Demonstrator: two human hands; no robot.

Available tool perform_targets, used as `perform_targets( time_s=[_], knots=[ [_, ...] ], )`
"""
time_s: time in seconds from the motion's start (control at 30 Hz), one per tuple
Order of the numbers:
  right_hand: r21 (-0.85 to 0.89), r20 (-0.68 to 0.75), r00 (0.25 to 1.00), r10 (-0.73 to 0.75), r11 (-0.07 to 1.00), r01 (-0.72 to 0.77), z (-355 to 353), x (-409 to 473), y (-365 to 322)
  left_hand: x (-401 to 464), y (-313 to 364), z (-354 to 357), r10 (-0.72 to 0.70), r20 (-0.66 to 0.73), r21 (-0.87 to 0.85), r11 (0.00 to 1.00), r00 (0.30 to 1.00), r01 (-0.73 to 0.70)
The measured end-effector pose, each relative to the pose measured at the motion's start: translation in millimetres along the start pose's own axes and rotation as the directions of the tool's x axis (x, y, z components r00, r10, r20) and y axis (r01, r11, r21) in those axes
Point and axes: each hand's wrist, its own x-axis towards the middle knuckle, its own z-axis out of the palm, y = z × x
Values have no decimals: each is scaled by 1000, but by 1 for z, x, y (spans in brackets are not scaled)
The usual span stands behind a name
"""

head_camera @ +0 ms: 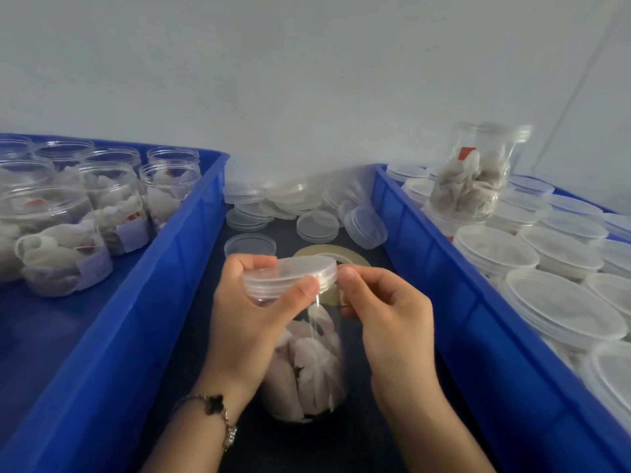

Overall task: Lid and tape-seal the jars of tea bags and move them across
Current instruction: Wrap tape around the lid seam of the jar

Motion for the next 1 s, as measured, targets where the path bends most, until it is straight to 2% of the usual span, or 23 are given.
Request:
perform_targets(
  time_s=[0.13,0.33,0.43,0.53,0.63,0.8,1.0],
  knots=[
    [-82,-3,1000,-8,997,8,-3,2,2,0,1,-1,12,7,17,1000,1000,-12],
    [-130,30,997,77,989,-73,-9,6,-1,1,2,-8,0,73,5,1000,997,-1],
    [-54,25,989,148,988,-147,-16,10,-5,2,0,-12,-18,113,-22,1000,993,21],
    [95,55,979,198,975,-203,-21,12,-10,4,1,-13,-73,158,-138,986,985,95],
    [150,88,974,207,964,-219,-20,11,-11,5,2,-13,-88,138,-169,979,987,111],
    [57,117,984,138,988,-145,-7,1,-8,2,2,-9,18,5,12,1000,1000,-18],
    [-71,178,978,-107,990,121,4,-7,-2,2,1,-6,74,-125,89,994,989,-63]
  ],
)
